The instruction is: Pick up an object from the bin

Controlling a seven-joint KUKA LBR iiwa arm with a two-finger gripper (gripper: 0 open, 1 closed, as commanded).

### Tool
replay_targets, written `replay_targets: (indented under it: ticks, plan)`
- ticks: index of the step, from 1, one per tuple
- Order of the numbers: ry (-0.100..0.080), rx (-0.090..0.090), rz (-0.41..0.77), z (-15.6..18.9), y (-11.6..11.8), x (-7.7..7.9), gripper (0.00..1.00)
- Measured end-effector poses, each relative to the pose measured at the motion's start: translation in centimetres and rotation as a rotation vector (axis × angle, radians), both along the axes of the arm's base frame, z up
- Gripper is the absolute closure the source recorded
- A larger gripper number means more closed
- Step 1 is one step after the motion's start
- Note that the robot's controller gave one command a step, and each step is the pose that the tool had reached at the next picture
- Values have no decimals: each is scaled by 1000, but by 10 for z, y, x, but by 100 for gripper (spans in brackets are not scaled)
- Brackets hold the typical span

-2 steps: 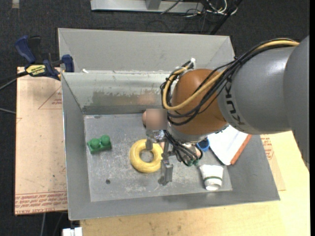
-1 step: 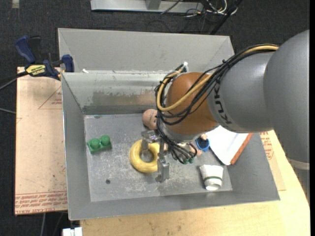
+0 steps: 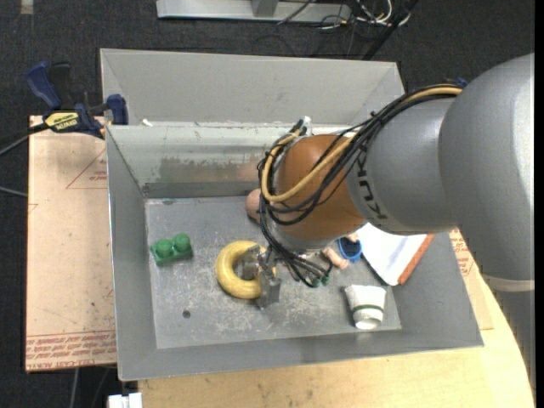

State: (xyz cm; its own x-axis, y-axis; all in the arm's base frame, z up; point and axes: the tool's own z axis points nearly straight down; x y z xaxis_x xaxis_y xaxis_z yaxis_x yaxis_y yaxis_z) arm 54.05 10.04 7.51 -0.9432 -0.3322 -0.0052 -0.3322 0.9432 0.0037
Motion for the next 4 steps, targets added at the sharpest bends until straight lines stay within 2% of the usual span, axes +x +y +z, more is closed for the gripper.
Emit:
replay_targets:
  ticks: [1,2,4]
  plan:
    - [0,0,0,0,0,0,100]
    - [-2,2,-46,124,7,0,100]
    - [-2,2,-48,124,7,0,100]
